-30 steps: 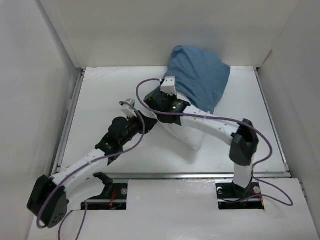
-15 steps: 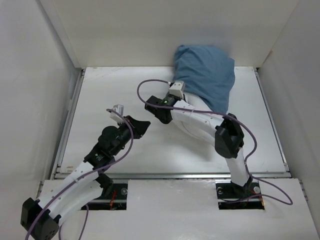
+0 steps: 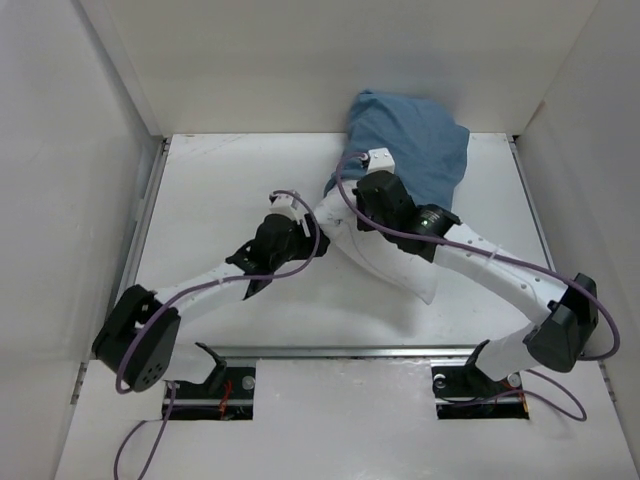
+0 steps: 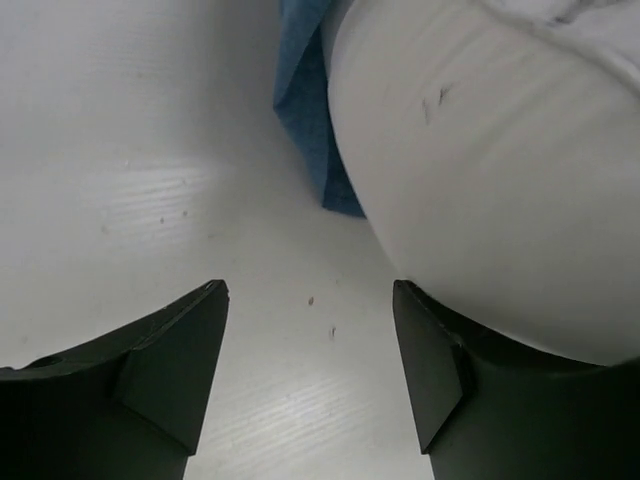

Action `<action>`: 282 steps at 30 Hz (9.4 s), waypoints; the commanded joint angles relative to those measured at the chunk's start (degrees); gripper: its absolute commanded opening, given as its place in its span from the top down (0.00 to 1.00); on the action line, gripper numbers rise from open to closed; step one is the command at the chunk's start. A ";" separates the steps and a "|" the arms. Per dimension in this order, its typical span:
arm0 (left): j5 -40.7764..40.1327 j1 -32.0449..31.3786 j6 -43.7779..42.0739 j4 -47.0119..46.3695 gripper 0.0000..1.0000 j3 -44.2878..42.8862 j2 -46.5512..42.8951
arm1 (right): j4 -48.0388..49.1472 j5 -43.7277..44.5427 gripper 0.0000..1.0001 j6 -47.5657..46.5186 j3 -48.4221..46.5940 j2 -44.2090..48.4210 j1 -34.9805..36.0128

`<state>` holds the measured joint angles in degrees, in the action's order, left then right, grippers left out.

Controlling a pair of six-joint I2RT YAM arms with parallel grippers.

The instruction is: Put the pillow into the pillowcase

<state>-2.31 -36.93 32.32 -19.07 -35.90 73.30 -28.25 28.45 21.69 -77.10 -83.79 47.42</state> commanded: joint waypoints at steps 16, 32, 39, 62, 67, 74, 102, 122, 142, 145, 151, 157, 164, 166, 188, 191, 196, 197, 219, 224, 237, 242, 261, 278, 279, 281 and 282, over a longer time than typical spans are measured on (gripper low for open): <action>18.46 -0.16 -8.94 -23.86 0.24 -4.11 11.17 | -0.48 -12.01 1.00 -5.08 -7.80 14.88 -9.63; 8.20 -2.10 -6.91 -29.71 0.19 -12.00 21.98 | -2.69 -17.37 1.00 -3.50 -12.72 20.41 -10.15; 11.43 -2.10 -5.16 -33.47 0.34 -15.25 24.43 | -3.74 -18.43 1.00 -2.98 -13.34 21.03 -10.15; 5.82 -2.62 -3.14 -21.81 1.00 -2.51 -14.58 | 2.07 8.97 1.00 0.33 11.18 7.79 -1.63; 6.52 -3.67 -1.73 -18.11 1.00 -0.41 -20.55 | -5.41 24.72 1.00 13.81 6.88 0.74 -0.49; 4.68 -3.68 -0.32 -14.15 1.00 1.18 -23.73 | 10.73 8.41 1.00 8.72 10.73 6.08 0.92; -2.62 -4.73 2.49 7.64 1.00 5.15 -34.89 | 16.74 -21.32 0.00 -8.60 9.79 17.62 4.00; -0.86 -4.73 2.32 10.54 1.00 3.30 -37.88 | 16.11 -11.59 0.10 -9.74 11.18 4.35 7.34; -9.64 -8.06 -7.18 32.94 0.03 -14.72 -19.53 | 25.70 -14.21 1.00 -7.54 14.18 6.36 7.34; -13.85 -12.53 -6.66 34.97 0.27 -15.25 -18.81 | 25.70 -12.19 1.00 -6.14 12.95 6.36 7.34; -18.87 -14.58 -2.27 35.77 0.42 -11.74 -20.30 | 22.28 -10.78 1.00 -5.08 10.04 3.72 7.34; -26.16 -14.58 3.37 32.96 0.43 -11.74 -14.16 | 22.27 -14.03 1.00 -4.47 10.13 5.91 7.34; -29.58 -16.25 2.31 30.31 0.69 -15.77 -5.37 | 22.27 -15.61 1.00 -3.32 11.18 7.85 7.34; -32.66 -16.25 5.80 33.56 1.00 -17.79 -4.13 | 22.27 -14.30 1.00 -2.80 11.70 7.85 7.34; 16.61 -17.83 -2.88 27.60 1.00 -23.26 -19.50 | 99.71 6.15 1.00 20.84 24.90 -14.47 9.27; 20.05 -17.83 0.02 27.60 1.00 -21.32 -22.31 | 99.71 16.62 1.00 20.85 21.21 -15.78 9.27; 28.81 -17.83 2.92 27.52 1.00 -20.17 -24.08 | 98.05 24.45 1.00 19.70 15.24 -17.11 9.27; 31.11 -17.83 3.45 26.46 1.00 -20.17 -24.08 | 97.08 26.73 1.00 19.70 12.62 -17.81 9.27; 17.35 -17.83 3.81 39.26 0.58 -25.00 -24.26 | 94.10 -11.71 0.00 13.73 24.27 -13.97 5.93; 9.88 -17.83 3.81 42.44 0.00 -28.34 -24.07 | 68.38 -22.46 0.00 13.73 24.64 -4.82 5.93; -18.59 -17.83 5.65 50.88 0.00 -32.65 -24.62 | 20.11 -7.36 0.00 12.40 25.16 19.09 5.93; -20.19 -17.83 1.62 51.50 0.00 -36.69 -12.33 | 10.51 1.06 0.00 15.75 25.16 25.24 5.93; -35.05 -18.36 -0.15 66.35 0.47 -59.28 24.08 | 20.47 -26.05 0.00 16.90 34.82 24.39 -19.91; -23.73 -18.36 -10.95 52.92 1.00 -63.41 20.92 | 69.80 -58.58 0.49 23.57 33.68 -6.36 -16.48; -19.10 -18.96 -13.22 51.43 1.00 -66.03 21.53 | 77.22 -59.29 0.71 26.88 33.68 -7.34 -15.79; -15.73 -19.67 -14.99 50.71 1.00 -69.02 23.54 | 86.57 -61.84 0.96 29.45 35.08 -8.93 -15.16; -14.32 -20.72 -15.70 50.71 1.00 -73.13 24.60 | 93.05 -62.54 1.00 31.55 35.09 -10.07 -15.16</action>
<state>-29.23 -54.28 20.40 42.50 -100.20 98.41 37.65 -24.14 46.87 -40.71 -92.92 29.19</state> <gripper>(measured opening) 0.010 0.056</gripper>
